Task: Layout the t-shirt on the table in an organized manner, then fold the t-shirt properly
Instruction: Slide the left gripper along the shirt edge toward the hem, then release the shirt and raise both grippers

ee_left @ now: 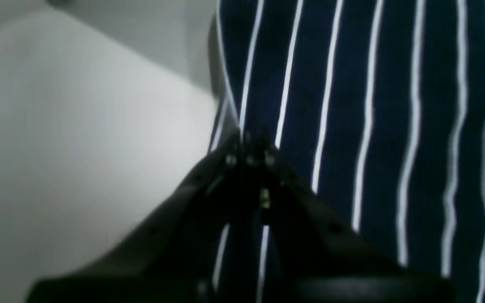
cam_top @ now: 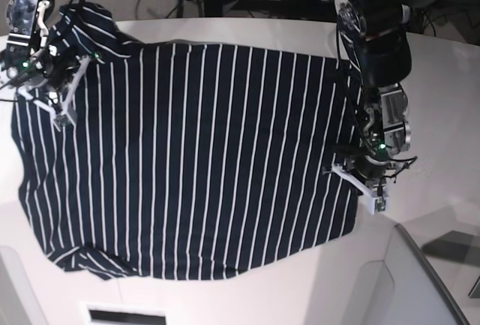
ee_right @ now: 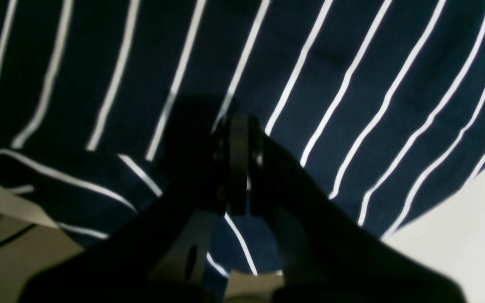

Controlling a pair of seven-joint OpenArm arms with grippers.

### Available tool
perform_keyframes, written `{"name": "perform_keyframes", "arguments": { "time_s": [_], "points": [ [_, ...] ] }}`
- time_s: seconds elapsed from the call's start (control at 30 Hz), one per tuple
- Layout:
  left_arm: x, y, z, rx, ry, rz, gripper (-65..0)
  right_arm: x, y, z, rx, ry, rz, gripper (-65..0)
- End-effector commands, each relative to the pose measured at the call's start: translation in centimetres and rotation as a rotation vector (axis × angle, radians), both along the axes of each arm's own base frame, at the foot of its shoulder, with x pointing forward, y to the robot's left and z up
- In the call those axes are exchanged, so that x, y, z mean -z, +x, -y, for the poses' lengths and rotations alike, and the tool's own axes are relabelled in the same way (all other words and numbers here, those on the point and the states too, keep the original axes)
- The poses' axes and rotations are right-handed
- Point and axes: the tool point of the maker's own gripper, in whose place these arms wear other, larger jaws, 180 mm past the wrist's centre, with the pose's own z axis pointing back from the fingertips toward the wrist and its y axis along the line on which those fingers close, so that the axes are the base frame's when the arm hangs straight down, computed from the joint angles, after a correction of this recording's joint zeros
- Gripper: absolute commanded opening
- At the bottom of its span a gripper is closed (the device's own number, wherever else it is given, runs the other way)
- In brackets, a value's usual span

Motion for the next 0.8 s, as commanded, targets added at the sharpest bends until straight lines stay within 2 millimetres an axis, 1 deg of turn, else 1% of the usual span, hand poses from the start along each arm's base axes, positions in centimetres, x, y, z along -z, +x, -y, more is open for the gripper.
{"name": "perform_keyframes", "arguments": {
  "time_s": [0.0, 0.13, 0.2, 0.27, 0.3, 0.33, 0.4, 0.43, 0.5, 0.53, 0.57, 0.6, 0.67, 0.7, 0.73, 0.77],
  "points": [
    [-2.5, 1.3, 0.3, 0.032, 0.033, 0.080, -65.0, -0.7, 0.9, 0.4, -0.004, -0.004, 0.033, -65.0],
    [-3.3, -0.8, 3.2, 0.152, 0.104, 0.112, -65.0, -0.9, 1.5, 0.4, -0.003, -0.005, 0.042, -65.0],
    [-3.7, -1.7, 3.5, 0.167, 0.119, 0.123, -65.0, -0.9, 1.5, 0.4, -0.003, -0.005, 0.042, -65.0],
    [-3.2, -2.1, 3.2, 0.161, 0.118, 0.111, -65.0, -0.9, 1.5, 0.4, -0.003, -0.005, 0.042, -65.0],
    [-2.8, -2.4, 2.7, 0.145, 0.114, 0.098, -65.0, -0.9, 1.5, 0.3, -0.005, -0.005, 0.042, -65.0],
    [-2.4, -2.7, 1.8, 0.118, 0.107, 0.087, -65.0, -0.9, 1.5, 0.3, -0.005, -0.005, 0.042, -65.0],
    [-2.6, -2.6, 0.0, 0.058, 0.098, 0.091, -65.0, -0.9, 1.5, 0.3, -0.005, -0.005, 0.042, -65.0],
    [-2.6, -2.8, -0.4, 0.043, 0.096, 0.088, -65.0, -0.9, 1.5, 0.4, -0.003, -0.005, 0.042, -65.0],
    [-2.6, -3.4, -0.8, 0.030, 0.105, 0.052, -65.0, -1.0, 1.5, 0.6, 0.002, -0.007, 0.047, -65.0],
    [-2.4, -4.1, -0.8, 0.031, 0.110, 0.023, -65.0, -1.2, 1.7, 0.6, 0.005, -0.006, 0.054, -65.0],
    [-2.7, -4.5, -0.4, 0.028, 0.099, 0.017, -65.0, -1.4, 1.8, 0.6, 0.004, -0.004, 0.062, -65.0],
    [-3.2, -4.9, 0.4, 0.027, 0.072, 0.023, -65.0, -1.9, 2.1, 0.7, 0.002, -0.011, 0.078, -65.0],
    [-3.8, -6.7, 1.0, 0.015, 0.009, 0.027, -65.0, -3.4, 2.5, 1.6, 0.039, -0.025, 0.129, -65.0],
    [-4.5, -7.2, 1.3, 0.009, -0.025, 0.041, -65.0, -4.1, 2.7, 1.9, 0.069, -0.023, 0.156, -64.7],
    [-5.0, -8.0, 1.5, 0.003, -0.058, 0.052, -65.0, -4.9, 2.7, 2.6, 0.124, -0.022, 0.187, -64.4],
    [-5.4, -8.8, 1.4, -0.003, -0.076, 0.055, -65.0, -5.8, 2.6, 3.9, 0.187, -0.028, 0.220, -64.4]
  ]
}}
